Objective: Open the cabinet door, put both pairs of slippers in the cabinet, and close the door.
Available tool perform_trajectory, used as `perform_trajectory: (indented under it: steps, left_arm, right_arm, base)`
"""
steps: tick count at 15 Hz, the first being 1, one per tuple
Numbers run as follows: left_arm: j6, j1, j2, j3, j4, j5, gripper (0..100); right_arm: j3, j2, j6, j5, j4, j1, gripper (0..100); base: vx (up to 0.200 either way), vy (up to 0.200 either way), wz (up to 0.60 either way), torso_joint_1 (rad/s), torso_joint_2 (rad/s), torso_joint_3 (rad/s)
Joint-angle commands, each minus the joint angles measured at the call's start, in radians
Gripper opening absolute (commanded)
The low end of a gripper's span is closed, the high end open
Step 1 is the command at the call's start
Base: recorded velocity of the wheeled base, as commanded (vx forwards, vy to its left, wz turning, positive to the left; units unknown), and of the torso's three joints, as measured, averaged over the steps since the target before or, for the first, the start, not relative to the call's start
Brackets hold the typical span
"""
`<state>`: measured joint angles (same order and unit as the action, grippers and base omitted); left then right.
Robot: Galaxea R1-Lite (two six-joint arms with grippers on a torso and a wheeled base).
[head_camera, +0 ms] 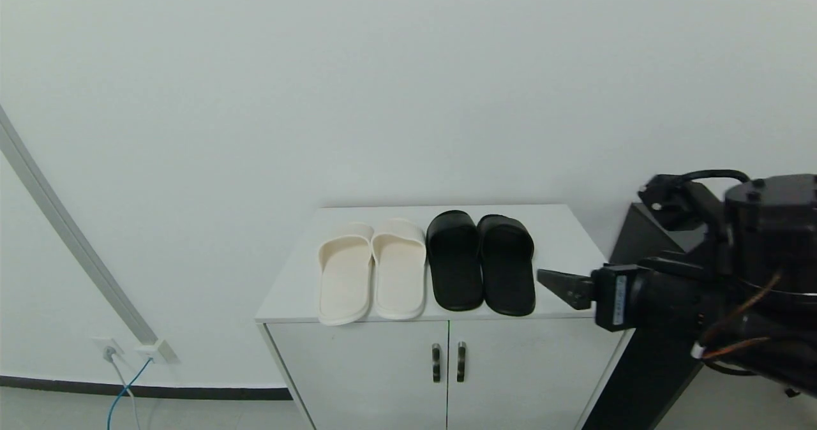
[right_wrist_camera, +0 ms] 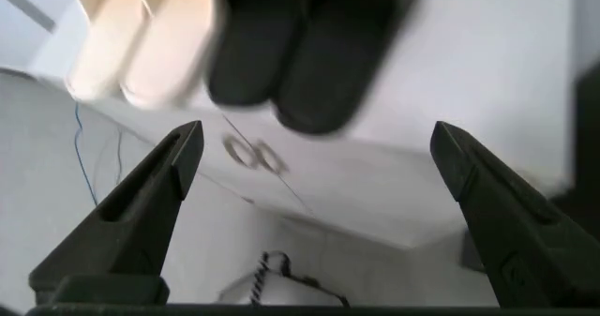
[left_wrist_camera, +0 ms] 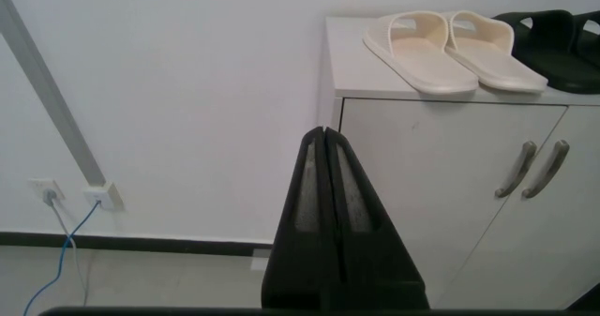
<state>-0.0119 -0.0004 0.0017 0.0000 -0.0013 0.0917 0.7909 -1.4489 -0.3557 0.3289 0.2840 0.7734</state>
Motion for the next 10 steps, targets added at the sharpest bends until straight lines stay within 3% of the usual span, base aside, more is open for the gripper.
perform_trajectory:
  steps: [1, 10]
  left_arm:
    - [0.000, 0.000, 0.000, 0.000, 0.000, 0.000, 0]
    - [0.000, 0.000, 0.000, 0.000, 0.000, 0.000, 0]
  right_arm:
    - [0.113, -0.165, -0.022, 0.041, 0.000, 0.046, 100]
    - [0.465, -0.633, -0.019, 0.306, 0.076, 0.026, 100]
  base:
    - [0.000, 0.000, 0.00, 0.000, 0.00, 0.000]
    - [0.000, 0.000, 0.00, 0.000, 0.00, 0.000]
